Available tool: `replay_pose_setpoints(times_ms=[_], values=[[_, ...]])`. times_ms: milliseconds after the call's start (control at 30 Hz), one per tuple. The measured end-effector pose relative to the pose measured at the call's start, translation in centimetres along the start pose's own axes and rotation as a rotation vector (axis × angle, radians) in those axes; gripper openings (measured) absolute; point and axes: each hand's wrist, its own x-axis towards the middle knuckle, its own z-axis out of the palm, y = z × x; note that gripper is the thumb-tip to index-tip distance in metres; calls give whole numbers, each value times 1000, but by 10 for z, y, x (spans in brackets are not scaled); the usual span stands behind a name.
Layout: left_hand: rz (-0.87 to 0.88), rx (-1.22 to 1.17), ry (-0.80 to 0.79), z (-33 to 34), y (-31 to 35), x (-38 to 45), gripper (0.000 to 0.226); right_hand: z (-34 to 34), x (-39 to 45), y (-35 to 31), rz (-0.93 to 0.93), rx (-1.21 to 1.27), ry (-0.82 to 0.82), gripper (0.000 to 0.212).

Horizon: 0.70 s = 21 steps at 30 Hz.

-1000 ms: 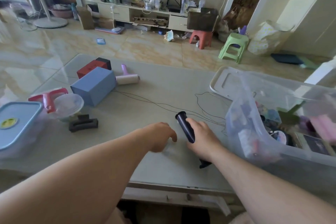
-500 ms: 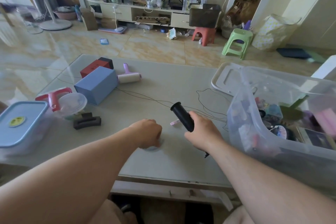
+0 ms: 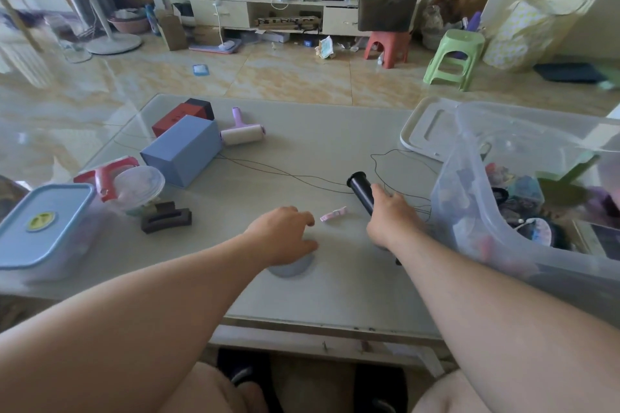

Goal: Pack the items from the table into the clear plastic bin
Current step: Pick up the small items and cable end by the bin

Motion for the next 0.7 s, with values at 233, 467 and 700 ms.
replay_pose_setpoints(times_ms=[233,467,700], values=[[-13,10,-11,-5,49,60,30,-5,-10,-8,-12,274,60,65],[1,-90,-35,-9,70,53,52,-60,-44,-47,-192,449,179,70],[78,-467,419,-112,131,3,32,-214,-68,20,-528,280,380,66]])
